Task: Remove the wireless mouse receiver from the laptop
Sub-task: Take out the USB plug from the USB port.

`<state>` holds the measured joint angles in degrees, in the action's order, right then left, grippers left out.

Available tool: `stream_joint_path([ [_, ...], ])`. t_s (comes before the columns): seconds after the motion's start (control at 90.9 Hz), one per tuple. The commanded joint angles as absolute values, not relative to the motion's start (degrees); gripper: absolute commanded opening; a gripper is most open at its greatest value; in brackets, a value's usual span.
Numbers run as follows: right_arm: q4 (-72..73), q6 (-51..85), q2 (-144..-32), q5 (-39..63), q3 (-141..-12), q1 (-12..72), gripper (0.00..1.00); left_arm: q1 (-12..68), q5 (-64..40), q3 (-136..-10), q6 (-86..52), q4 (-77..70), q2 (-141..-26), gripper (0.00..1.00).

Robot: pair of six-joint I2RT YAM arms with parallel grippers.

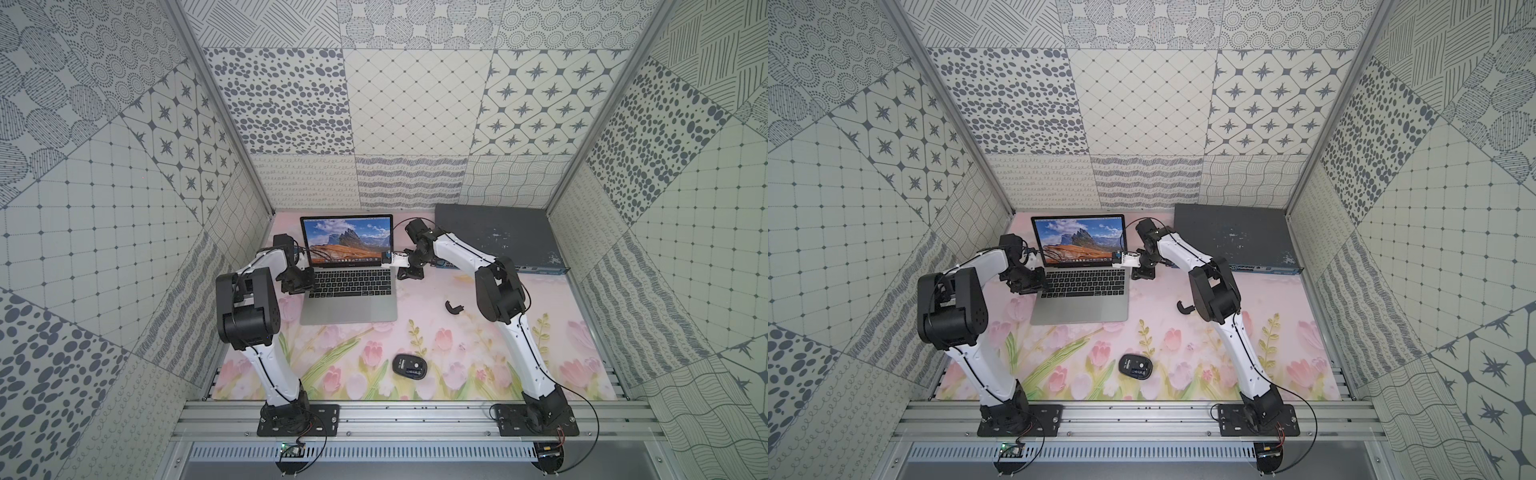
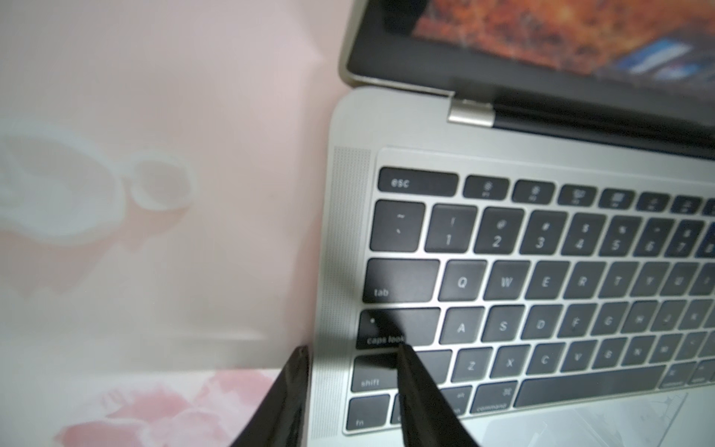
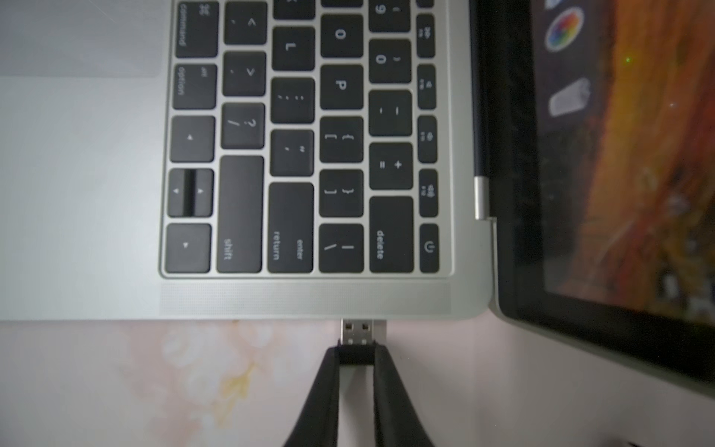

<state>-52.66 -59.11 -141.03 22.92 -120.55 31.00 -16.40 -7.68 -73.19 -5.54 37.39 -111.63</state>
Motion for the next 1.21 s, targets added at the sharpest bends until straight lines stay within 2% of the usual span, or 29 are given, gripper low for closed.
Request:
stream_joint_path([
  [0.0, -57.22, -60.16, -137.97, 22.69, -117.11, 28.16, 0.00, -16.15, -2.52, -71.90, -3.98, 41.03, -113.02, 0.41],
  [0.275, -56.09, -56.60, -131.22, 28.71, -112.88, 26.80, 0.00, -16.17, -2.72, -72.26, -5.70, 42.20, -109.50, 0.43],
  [0.484, -45.61, -49.94, -118.34, 33.12, -99.96, 27.58, 0.00, -16.16, -5.07, -70.51, -13.10, 44.03, -94.20, 0.47],
  [0.583, -38.73, -45.19, -110.28, 35.39, -90.74, 28.28, 0.00, -15.92, -15.23, -66.54, -18.46, 43.08, -81.48, 0.48],
  [0.715, -29.88, -38.44, -99.96, 38.09, -79.00, 30.41, 0.00, -14.58, -36.88, -52.16, -31.16, 28.03, -60.59, 0.49],
  [0.803, -25.73, -34.67, -94.77, 33.98, -73.57, 33.94, 0.00, -10.35, -44.92, -42.48, -43.36, 15.31, -51.05, 0.48],
  [0.869, -24.39, -32.30, -91.59, 33.00, -70.93, 36.28, 0.00, -6.03, -47.86, -38.12, -48.30, 11.18, -47.38, 0.45],
  [1.001, -19.45, -27.74, -82.41, 30.85, -62.07, 40.26, 0.00, 1.37, -46.61, -35.07, -50.29, 11.78, -44.43, 0.38],
  [1.199, -20.09, -24.12, -72.08, 26.20, -55.55, 46.27, 0.00, 11.48, -45.34, -33.95, -54.71, 5.47, -45.78, 0.36],
])
